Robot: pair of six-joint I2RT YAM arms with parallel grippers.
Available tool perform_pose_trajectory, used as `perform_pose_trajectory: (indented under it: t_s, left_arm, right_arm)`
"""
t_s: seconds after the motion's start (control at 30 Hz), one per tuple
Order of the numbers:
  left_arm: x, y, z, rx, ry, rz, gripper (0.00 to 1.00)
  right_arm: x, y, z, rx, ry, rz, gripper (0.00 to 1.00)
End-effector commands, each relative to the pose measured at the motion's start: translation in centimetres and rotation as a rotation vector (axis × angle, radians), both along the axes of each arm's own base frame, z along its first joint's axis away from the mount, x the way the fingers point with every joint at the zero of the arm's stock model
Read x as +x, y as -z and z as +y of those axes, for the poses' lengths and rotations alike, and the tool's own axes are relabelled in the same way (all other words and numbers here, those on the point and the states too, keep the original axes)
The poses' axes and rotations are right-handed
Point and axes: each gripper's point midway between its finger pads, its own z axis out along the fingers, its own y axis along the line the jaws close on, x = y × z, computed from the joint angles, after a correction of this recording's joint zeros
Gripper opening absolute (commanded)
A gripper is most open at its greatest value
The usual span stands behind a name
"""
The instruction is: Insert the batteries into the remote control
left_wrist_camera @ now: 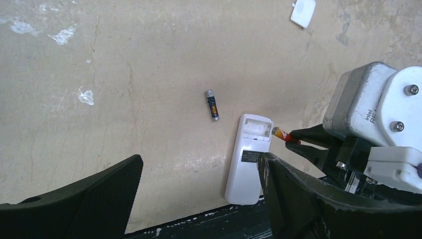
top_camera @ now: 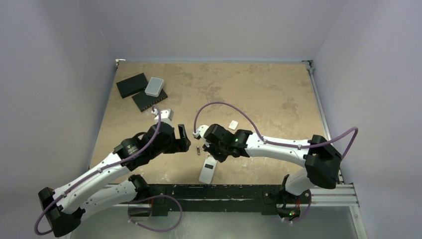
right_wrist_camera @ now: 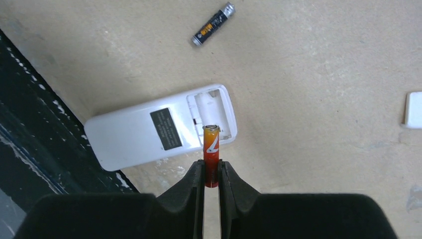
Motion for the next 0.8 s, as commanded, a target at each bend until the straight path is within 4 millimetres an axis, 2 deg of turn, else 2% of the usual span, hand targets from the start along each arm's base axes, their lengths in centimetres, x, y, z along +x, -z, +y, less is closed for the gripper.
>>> perform_pose_trajectory:
  t_s: [0.0,0.5,0.77]
  left_arm:
    - [0.6,0.0,-1.8,-0.057,0.027,-0.005,0.87]
    - [0.5,2.2,-2.0,-0.031,0.042,0.022,0.87]
    - [0.2,1.9,-0.2,-0.004,-0.022,0.016,0.87]
  right_arm:
    - [0.7,0.4,-1.0,-0.068,0.014,-0.039,0.00]
    - [1.4,1.4,-1.0,-0.142,-0.088,-0.067,0.00]
    - [1.1,2.0,-0.1,-0.143,-0.116,-0.031,0.00]
